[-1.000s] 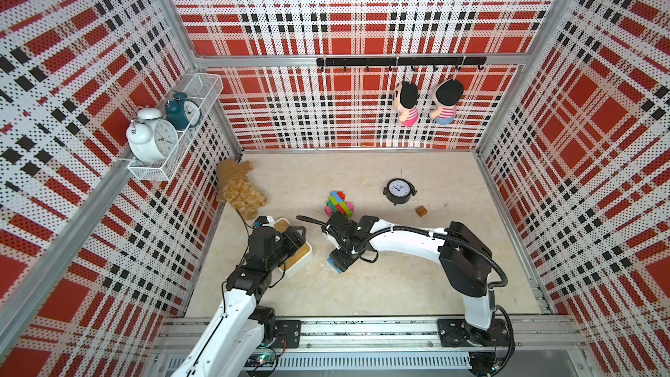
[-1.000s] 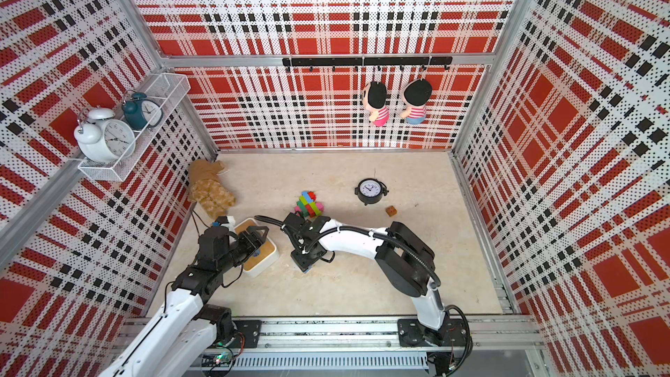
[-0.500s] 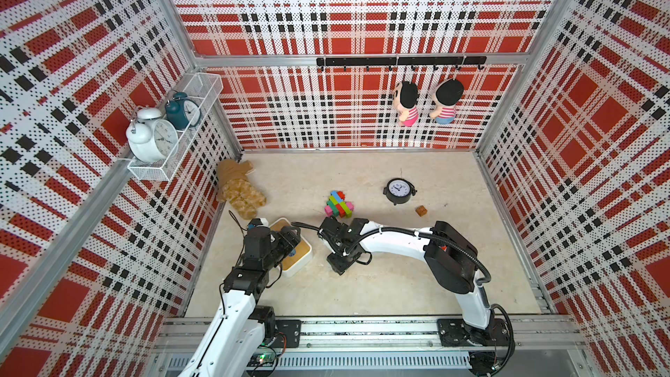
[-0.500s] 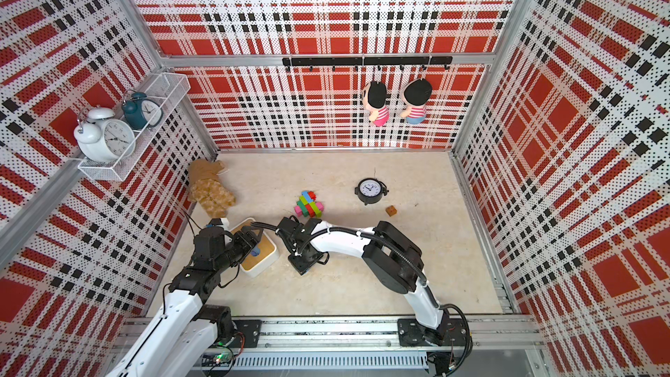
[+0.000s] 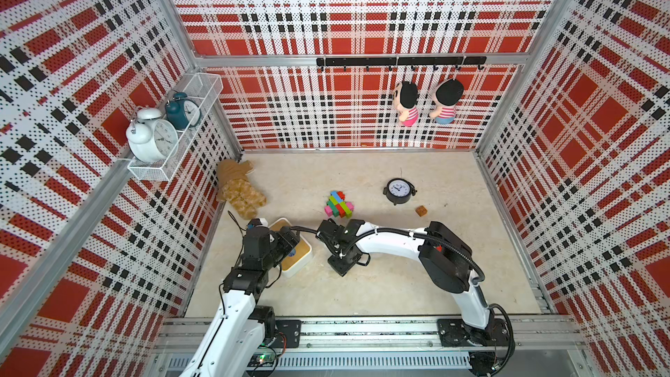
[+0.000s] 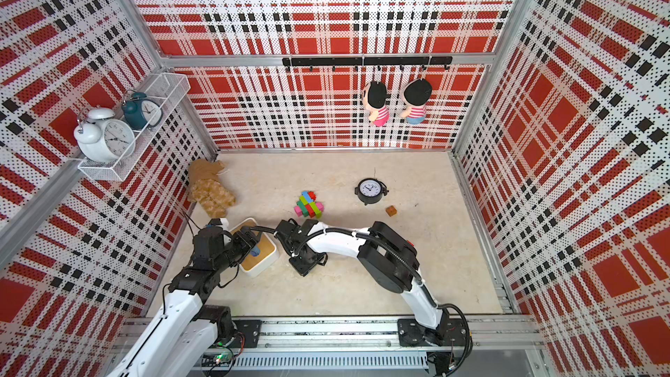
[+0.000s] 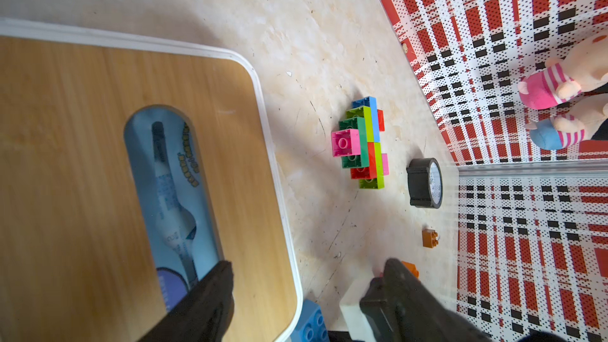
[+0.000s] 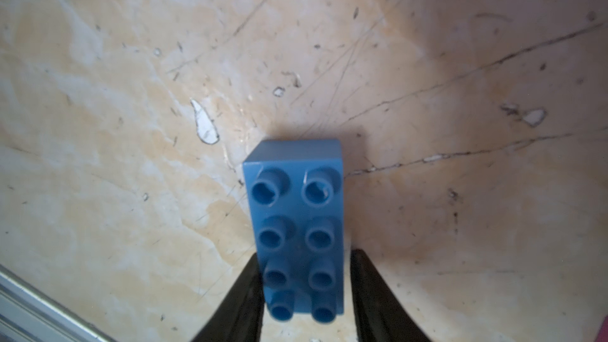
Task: Assemble a heart with building blocks
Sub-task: Pick up the building block from the center of the board, then assemble the building block at the center of the board.
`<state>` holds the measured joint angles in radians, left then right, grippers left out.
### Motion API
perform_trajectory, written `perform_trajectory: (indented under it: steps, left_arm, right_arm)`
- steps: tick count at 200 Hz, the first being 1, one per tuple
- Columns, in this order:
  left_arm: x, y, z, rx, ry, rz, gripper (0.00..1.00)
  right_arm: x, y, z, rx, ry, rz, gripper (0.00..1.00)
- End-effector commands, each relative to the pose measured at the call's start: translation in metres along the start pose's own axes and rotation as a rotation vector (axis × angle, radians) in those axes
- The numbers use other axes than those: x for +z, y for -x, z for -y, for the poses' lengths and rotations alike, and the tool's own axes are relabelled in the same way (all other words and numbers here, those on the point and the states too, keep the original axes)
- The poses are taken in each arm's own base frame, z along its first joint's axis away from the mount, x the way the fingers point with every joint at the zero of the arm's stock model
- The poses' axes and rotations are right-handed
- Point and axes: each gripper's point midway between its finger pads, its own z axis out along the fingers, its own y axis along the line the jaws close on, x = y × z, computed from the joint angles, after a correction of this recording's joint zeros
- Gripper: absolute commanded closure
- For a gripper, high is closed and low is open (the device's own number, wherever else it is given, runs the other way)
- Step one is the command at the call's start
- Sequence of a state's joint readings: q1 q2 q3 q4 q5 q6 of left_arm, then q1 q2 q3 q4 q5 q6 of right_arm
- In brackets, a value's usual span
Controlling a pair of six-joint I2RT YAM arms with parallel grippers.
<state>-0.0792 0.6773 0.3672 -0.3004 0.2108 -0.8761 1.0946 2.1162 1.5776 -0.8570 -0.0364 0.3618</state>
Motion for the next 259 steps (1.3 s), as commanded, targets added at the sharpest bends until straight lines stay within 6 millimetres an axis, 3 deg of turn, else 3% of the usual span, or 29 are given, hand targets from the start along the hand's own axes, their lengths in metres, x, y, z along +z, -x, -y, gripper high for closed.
perform_trajectory:
  steps: [1, 55, 133, 161, 186, 215, 242, 259]
  left_arm:
    - [-0.001, 0.002, 0.002, 0.011, -0.011, 0.006, 0.24]
    - [-0.001, 0.002, 0.002, 0.011, -0.014, 0.004, 0.25]
    - [0.000, 0.003, 0.001, 0.011, -0.012, 0.007, 0.26]
    - [0.000, 0.006, 0.011, 0.033, -0.056, 0.016, 0.25]
    - [0.006, 0.005, 0.033, 0.076, -0.146, 0.002, 0.25]
    - [0.017, -0.009, 0.071, 0.142, -0.250, -0.026, 0.25]
    - [0.035, -0.040, 0.108, 0.224, -0.316, -0.090, 0.24]
    - [0.045, -0.057, 0.125, 0.244, -0.367, -0.115, 0.24]
  right_arm:
    - [-0.002, 0.003, -0.001, -0.008, -0.018, 0.002, 0.56]
    - [-0.004, 0.007, -0.003, -0.010, -0.015, 0.018, 0.54]
    - [-0.003, 0.007, -0.001, -0.011, -0.030, 0.014, 0.67]
    - [-0.022, 0.019, -0.002, -0.010, -0.010, 0.088, 0.71]
    - [-0.062, 0.035, 0.001, -0.008, 0.080, 0.229, 0.75]
    - [-0.108, 0.038, 0.041, 0.030, 0.137, 0.353, 0.79]
    - [-0.125, 0.019, 0.090, -0.002, 0.059, 0.333, 0.81]
    - [-0.131, 0.009, 0.120, 0.002, -0.016, 0.320, 0.89]
